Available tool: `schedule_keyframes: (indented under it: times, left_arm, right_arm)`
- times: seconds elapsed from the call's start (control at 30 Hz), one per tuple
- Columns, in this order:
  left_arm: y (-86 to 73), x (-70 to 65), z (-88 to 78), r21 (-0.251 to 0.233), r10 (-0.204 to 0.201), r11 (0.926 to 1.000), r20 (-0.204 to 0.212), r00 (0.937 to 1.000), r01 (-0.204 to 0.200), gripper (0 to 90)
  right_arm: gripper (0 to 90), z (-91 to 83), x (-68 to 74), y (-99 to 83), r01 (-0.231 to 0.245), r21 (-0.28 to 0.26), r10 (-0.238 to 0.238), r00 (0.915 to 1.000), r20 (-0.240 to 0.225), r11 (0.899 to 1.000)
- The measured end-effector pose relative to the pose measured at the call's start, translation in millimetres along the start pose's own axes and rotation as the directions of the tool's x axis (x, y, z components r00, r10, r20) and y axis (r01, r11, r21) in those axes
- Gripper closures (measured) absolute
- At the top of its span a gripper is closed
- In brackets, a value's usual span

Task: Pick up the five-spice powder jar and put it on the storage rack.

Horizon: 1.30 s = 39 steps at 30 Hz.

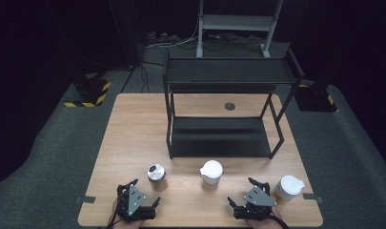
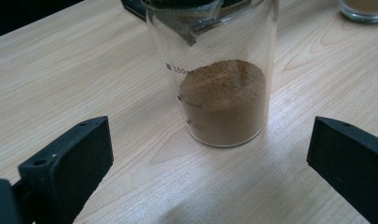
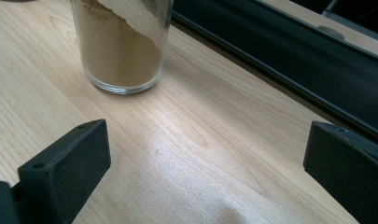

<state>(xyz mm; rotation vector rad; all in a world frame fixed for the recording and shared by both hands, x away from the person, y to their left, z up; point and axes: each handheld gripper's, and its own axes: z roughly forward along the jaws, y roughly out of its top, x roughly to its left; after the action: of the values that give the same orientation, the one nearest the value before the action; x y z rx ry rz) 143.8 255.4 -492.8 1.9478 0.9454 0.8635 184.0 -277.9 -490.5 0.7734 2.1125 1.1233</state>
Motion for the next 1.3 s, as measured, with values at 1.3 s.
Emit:
schedule_keyframes:
  times: [1.3]
  left_arm:
    - [5.5, 12.9, -12.7, -0.059, -0.081, 0.9947, 0.057, 0.9951, 0.084, 0.5]
  right_arm:
    - [0.0, -1.1, -3.3, -2.4, -0.023, -0.012, 0.023, 0.9997, -0.005, 1.0]
